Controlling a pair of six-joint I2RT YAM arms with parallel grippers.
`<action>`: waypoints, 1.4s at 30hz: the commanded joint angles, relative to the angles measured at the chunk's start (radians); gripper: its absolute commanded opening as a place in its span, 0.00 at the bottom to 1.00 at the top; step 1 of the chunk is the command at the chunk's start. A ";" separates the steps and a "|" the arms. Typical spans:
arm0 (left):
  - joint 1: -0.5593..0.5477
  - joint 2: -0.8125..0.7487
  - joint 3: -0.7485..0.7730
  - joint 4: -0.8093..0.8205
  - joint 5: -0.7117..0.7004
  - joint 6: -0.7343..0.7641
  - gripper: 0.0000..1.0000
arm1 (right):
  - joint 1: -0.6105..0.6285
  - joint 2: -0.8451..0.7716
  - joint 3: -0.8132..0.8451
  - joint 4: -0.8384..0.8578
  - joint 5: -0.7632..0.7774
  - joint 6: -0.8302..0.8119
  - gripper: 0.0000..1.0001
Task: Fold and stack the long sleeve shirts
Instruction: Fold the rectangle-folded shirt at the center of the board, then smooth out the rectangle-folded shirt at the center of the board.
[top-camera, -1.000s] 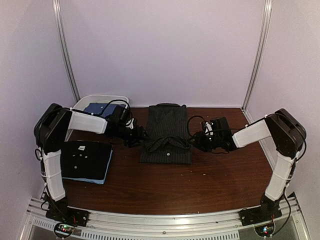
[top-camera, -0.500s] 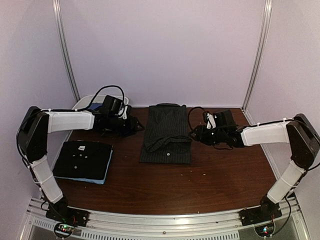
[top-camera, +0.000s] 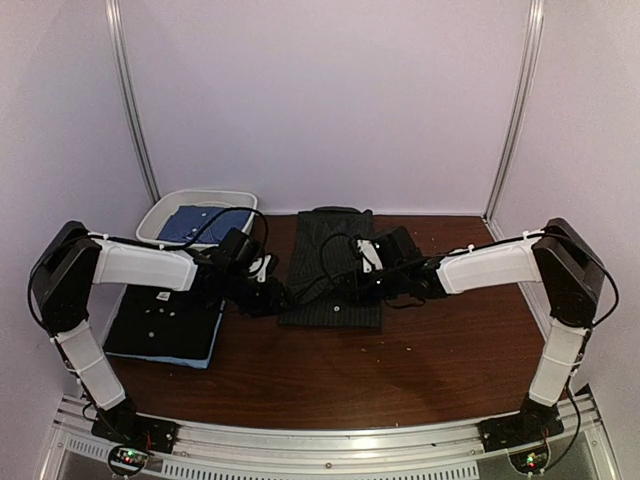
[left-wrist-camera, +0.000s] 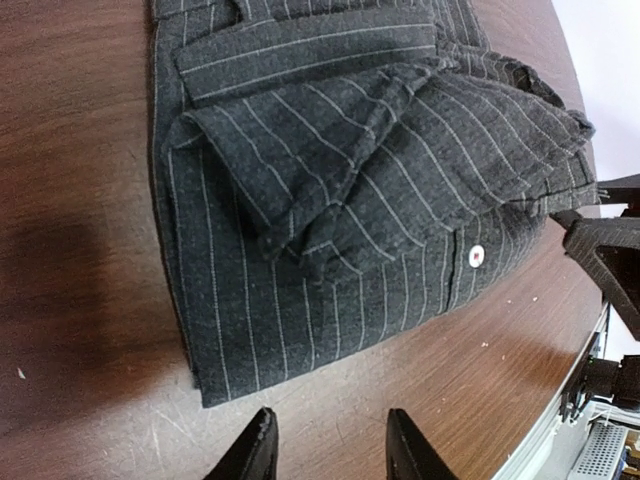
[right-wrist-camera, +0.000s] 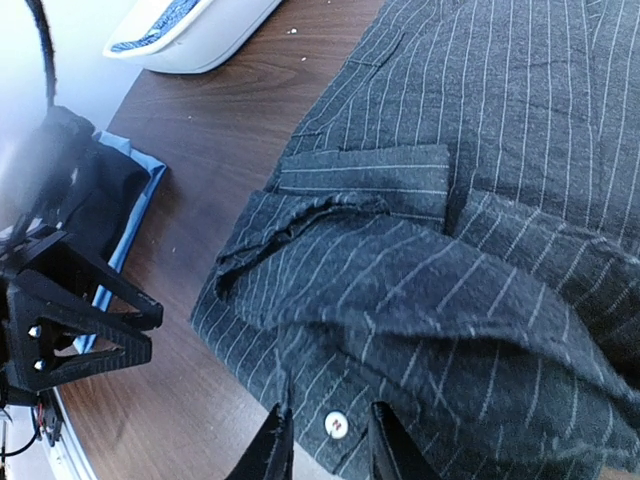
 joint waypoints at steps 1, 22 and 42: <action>0.006 0.013 0.020 0.051 -0.011 0.000 0.37 | 0.001 0.104 0.123 -0.056 0.042 -0.058 0.27; 0.010 0.122 0.221 -0.011 -0.046 0.028 0.36 | -0.098 0.534 0.716 -0.289 -0.019 -0.090 0.43; 0.122 0.427 0.524 -0.073 -0.089 0.100 0.36 | -0.218 0.080 0.237 -0.197 0.067 -0.107 0.69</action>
